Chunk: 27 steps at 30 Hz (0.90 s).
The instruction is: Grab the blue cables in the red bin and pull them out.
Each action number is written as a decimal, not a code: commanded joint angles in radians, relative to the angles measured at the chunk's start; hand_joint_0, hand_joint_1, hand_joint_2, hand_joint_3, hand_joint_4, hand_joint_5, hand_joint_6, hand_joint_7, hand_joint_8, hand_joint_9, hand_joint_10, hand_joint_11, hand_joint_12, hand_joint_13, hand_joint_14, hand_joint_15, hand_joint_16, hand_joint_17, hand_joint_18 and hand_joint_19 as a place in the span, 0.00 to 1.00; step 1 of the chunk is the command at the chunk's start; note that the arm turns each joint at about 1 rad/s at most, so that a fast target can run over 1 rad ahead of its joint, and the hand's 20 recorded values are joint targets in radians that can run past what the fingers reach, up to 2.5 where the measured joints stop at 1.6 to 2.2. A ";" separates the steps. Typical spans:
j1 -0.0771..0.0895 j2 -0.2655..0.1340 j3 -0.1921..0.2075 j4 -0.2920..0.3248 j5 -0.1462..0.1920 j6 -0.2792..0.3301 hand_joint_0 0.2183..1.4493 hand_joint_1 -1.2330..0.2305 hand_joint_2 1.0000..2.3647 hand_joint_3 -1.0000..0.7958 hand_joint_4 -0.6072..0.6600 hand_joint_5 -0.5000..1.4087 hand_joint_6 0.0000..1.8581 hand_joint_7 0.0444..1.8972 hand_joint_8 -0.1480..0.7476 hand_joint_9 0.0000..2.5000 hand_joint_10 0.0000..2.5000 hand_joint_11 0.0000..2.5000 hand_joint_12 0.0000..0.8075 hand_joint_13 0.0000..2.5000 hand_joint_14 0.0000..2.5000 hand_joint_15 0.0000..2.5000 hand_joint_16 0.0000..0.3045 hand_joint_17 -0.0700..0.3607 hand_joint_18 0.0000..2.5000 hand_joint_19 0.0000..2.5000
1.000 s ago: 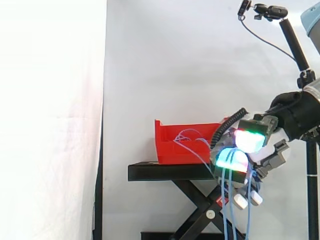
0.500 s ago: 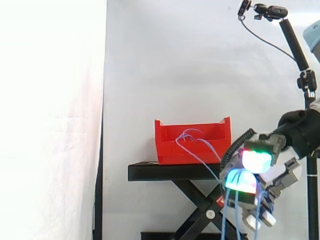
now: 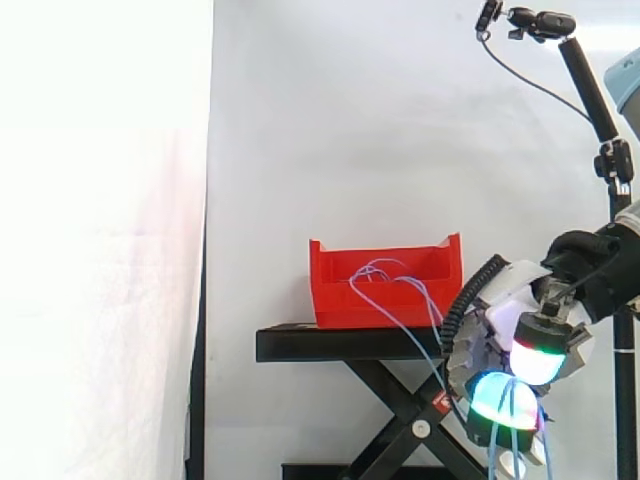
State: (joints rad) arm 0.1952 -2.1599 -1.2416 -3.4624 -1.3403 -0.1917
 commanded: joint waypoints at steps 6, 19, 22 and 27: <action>0.000 0.000 0.002 -0.001 0.001 -0.021 0.46 0.22 0.00 0.00 0.44 0.80 0.17 0.39 0.34 0.42 0.01 0.34 0.37 0.34 0.01 0.23 0.14 0.39 0.32 0.33; 0.000 0.000 0.002 -0.001 0.003 -0.001 0.43 0.24 0.00 0.00 0.45 0.81 0.14 0.40 0.35 0.42 0.01 0.34 0.38 0.34 0.01 0.24 0.15 0.40 0.31 0.33; 0.000 0.000 0.002 -0.001 0.003 0.010 0.42 0.24 0.00 0.00 0.46 0.81 0.14 0.40 0.36 0.42 0.01 0.34 0.38 0.34 0.01 0.24 0.15 0.40 0.31 0.33; 0.000 0.000 0.002 -0.001 0.003 0.010 0.42 0.24 0.00 0.00 0.47 0.81 0.14 0.40 0.35 0.42 0.01 0.34 0.39 0.34 0.01 0.23 0.15 0.40 0.31 0.33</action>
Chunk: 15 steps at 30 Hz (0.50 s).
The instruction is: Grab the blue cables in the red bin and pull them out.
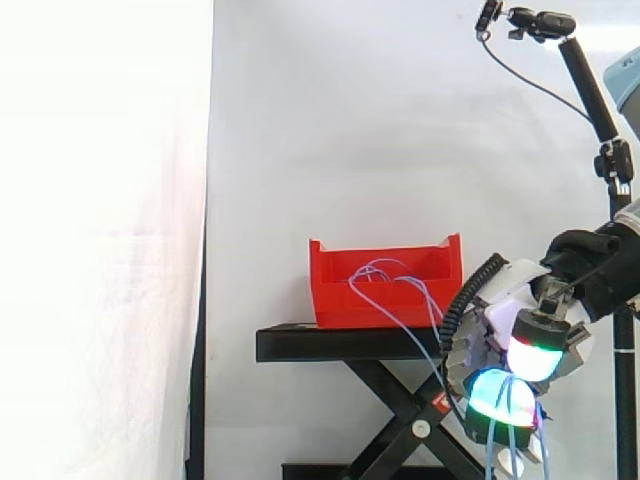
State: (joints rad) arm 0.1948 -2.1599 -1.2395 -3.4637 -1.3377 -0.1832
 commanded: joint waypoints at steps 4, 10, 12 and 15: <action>0.000 0.000 0.000 0.000 0.000 0.001 0.41 0.25 0.00 0.00 0.47 0.81 0.12 0.40 0.35 0.42 0.01 0.34 0.39 0.34 0.01 0.24 0.15 0.41 0.31 0.33; 0.000 0.000 0.000 0.002 -0.001 0.001 0.40 0.26 0.00 0.00 0.48 0.81 0.10 0.41 0.36 0.42 0.01 0.33 0.40 0.34 0.01 0.24 0.16 0.41 0.31 0.33; 0.000 0.000 0.000 0.002 -0.001 0.001 0.39 0.26 0.00 0.00 0.48 0.81 0.10 0.41 0.37 0.42 0.01 0.33 0.40 0.34 0.01 0.23 0.16 0.41 0.31 0.33; 0.000 0.000 0.000 0.002 -0.001 0.001 0.38 0.27 0.00 0.00 0.48 0.82 0.08 0.42 0.37 0.42 0.01 0.33 0.40 0.34 0.01 0.24 0.16 0.42 0.31 0.33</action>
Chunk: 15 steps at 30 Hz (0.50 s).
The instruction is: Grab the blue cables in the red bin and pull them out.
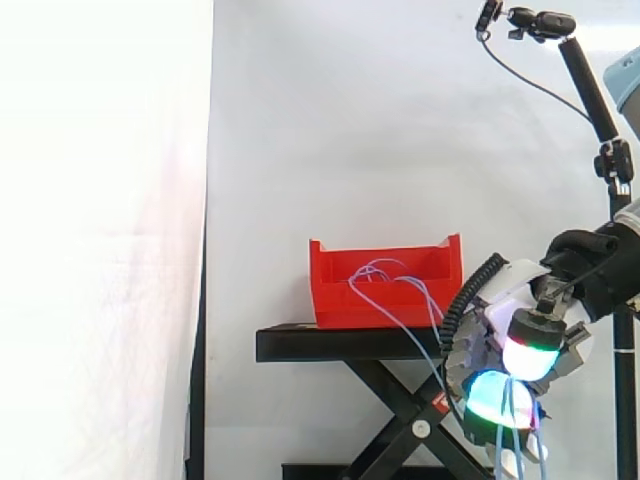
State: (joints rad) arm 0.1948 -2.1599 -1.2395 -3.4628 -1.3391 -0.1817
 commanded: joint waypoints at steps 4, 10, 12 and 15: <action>0.000 0.000 0.000 0.001 0.000 0.000 0.38 0.28 0.00 0.00 0.49 0.82 0.07 0.42 0.37 0.42 0.01 0.33 0.41 0.34 0.01 0.23 0.16 0.42 0.31 0.33; 0.000 0.000 0.000 0.004 0.000 0.000 0.37 0.29 0.00 0.00 0.50 0.82 0.06 0.42 0.38 0.42 0.01 0.33 0.41 0.34 0.01 0.23 0.16 0.42 0.31 0.33; 0.000 0.000 0.000 0.007 0.000 0.000 0.37 0.29 0.00 0.00 0.50 0.82 0.06 0.43 0.38 0.42 0.01 0.33 0.41 0.34 0.01 0.23 0.16 0.42 0.31 0.33; 0.000 0.000 0.000 0.007 0.000 0.000 0.37 0.29 0.00 0.00 0.51 0.82 0.05 0.43 0.38 0.42 0.01 0.33 0.41 0.34 0.01 0.23 0.16 0.42 0.31 0.33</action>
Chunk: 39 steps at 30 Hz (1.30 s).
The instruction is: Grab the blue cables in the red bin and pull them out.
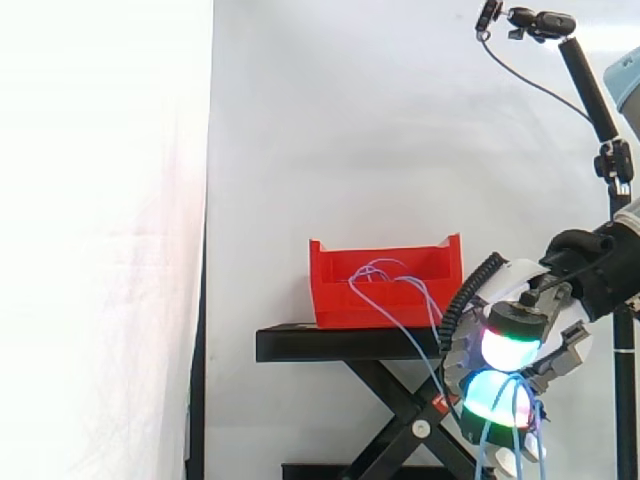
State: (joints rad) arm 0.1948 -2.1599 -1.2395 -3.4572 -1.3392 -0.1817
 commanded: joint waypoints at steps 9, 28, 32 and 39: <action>0.000 0.000 0.000 0.001 0.000 0.000 0.37 0.28 0.00 0.00 0.51 0.83 0.05 0.43 0.38 0.42 0.01 0.33 0.41 0.34 0.01 0.23 0.17 0.43 0.31 0.33; 0.000 0.000 0.000 0.000 -0.003 0.012 0.32 0.20 0.00 0.00 0.57 0.80 0.09 0.40 0.41 0.42 0.01 0.33 0.44 0.34 0.01 0.23 0.18 0.45 0.32 0.32; 0.000 0.000 0.000 0.000 -0.003 0.029 0.31 0.18 0.00 0.00 0.58 0.80 0.10 0.39 0.42 0.42 0.01 0.33 0.45 0.35 0.01 0.23 0.18 0.45 0.33 0.32; 0.000 0.000 0.000 0.000 -0.003 0.031 0.31 0.16 0.00 0.00 0.59 0.80 0.11 0.39 0.43 0.42 0.01 0.34 0.45 0.35 0.01 0.23 0.18 0.46 0.33 0.32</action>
State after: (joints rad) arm 0.1948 -2.1599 -1.2393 -3.4576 -1.3422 -0.1517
